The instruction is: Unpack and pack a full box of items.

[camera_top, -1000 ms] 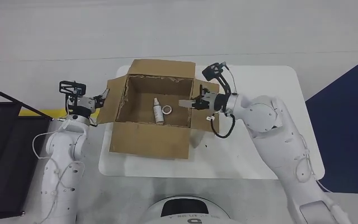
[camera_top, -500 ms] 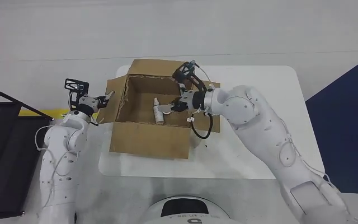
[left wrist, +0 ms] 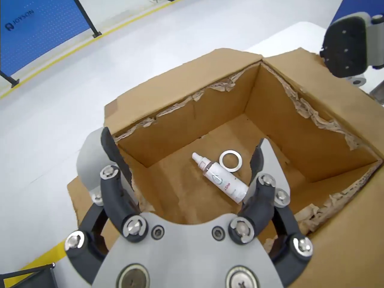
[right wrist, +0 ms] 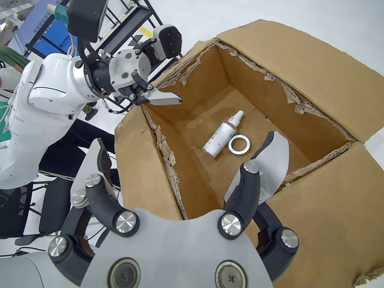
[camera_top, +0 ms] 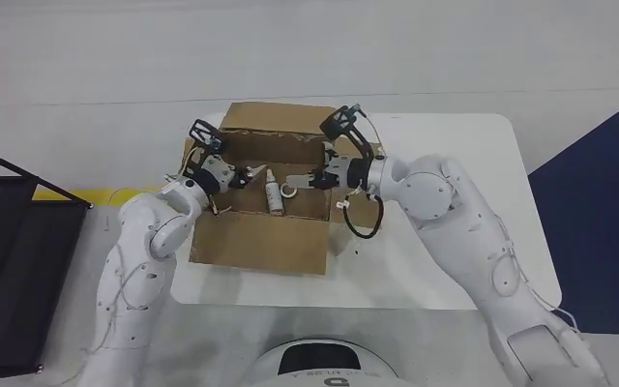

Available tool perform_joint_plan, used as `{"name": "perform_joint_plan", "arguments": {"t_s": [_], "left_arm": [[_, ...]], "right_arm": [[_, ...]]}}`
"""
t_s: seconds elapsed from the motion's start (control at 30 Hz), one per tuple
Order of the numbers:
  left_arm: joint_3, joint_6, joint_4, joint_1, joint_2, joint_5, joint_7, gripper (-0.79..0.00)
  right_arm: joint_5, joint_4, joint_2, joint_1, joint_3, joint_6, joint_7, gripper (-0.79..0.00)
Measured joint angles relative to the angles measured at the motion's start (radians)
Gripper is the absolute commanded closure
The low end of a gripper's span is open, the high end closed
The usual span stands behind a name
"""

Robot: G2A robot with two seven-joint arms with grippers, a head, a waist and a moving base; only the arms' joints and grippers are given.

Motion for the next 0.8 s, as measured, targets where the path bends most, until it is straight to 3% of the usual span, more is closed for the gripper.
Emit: {"name": "perform_joint_plan", "arguments": {"t_s": [0.2,0.43,0.63,0.8], "left_arm": [[0.06,0.019,0.064,-0.034,-0.003,-0.015,-0.082,-0.785],[0.208,0.105,0.161,-0.102,-0.021,0.059,-0.212,-0.785],[0.263,0.267,0.266,-0.177,-0.047,-0.119,-0.377,-0.785],[0.269,0.317,0.335,-0.227,-0.055,-0.199,-0.433,-0.785]], "right_arm": [[-0.011,-0.04,0.01,-0.041,0.029,0.0,-0.007,-0.785],[0.002,-0.055,0.021,-0.073,0.07,-0.021,-0.008,-0.785],[0.011,-0.051,0.025,-0.081,0.076,-0.035,-0.009,-0.785],[0.013,-0.047,0.029,-0.093,0.087,-0.047,-0.017,-0.785]]}}
